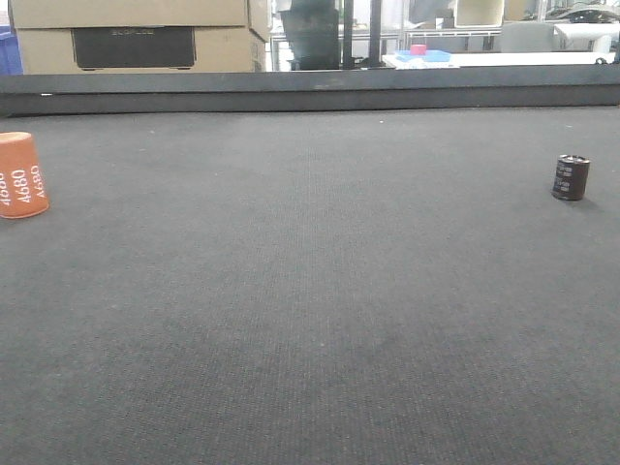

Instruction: Place cylindrical capacitor in blue bin on shelf

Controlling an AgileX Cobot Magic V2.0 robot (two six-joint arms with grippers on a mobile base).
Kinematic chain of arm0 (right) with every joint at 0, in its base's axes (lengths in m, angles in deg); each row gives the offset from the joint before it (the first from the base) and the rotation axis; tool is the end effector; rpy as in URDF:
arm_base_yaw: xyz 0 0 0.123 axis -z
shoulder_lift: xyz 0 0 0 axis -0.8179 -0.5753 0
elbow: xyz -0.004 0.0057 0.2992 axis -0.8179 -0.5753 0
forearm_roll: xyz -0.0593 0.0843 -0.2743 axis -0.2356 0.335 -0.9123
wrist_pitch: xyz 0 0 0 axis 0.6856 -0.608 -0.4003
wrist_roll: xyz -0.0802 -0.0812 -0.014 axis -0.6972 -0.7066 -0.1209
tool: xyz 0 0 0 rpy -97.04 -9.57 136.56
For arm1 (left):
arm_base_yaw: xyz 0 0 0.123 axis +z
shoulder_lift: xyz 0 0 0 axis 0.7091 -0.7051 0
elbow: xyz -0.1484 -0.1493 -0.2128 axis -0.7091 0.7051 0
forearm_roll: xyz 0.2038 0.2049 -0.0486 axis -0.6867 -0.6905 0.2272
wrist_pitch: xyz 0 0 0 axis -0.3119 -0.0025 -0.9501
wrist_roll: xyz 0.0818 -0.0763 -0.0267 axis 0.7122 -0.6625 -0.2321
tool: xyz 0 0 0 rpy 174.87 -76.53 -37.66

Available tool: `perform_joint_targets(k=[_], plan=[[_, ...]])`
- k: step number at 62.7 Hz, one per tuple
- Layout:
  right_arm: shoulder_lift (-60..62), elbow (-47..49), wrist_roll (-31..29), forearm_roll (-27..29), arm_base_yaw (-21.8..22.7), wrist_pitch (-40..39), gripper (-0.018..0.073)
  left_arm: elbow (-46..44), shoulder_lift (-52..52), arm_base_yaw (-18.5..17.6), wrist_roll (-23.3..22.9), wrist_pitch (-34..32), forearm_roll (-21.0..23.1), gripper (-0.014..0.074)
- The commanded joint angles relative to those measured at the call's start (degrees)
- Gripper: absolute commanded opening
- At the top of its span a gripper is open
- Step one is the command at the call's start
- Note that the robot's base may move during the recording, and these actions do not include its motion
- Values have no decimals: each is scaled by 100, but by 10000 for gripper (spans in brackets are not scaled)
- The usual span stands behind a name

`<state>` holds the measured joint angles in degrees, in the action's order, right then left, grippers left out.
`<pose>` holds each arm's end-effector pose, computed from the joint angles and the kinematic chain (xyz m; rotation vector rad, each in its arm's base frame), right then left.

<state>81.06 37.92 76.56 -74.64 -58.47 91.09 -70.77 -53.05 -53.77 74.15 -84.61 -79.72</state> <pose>0.1080 0.0071 0.2083 0.0013 1.5447 0.1058 0.1070 -0.0162 0.2129 0.0821 1.5001 -0.1530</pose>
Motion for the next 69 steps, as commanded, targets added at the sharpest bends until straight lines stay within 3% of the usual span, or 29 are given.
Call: perform_joint_targets(k=[1,40,46,56,69], plan=[[19,0,-23,-40,22,-110,-163,-8,34,-43,-46,-121,-14,-111],[19,0,-23,-40,22,-110,-163,-8,34,-43,-46,-218,-14,-111],[19,0,-23,-40,22,-273,-163,-8,34,-43,-46,-218,-14,-111],[19,0,-23,184,11,-1277,-163,-35,34,-43,-46,-116,22,-111],[19,701,-23,184,11,420,-163,-824,-19,-43,-46,1011,72,-111]])
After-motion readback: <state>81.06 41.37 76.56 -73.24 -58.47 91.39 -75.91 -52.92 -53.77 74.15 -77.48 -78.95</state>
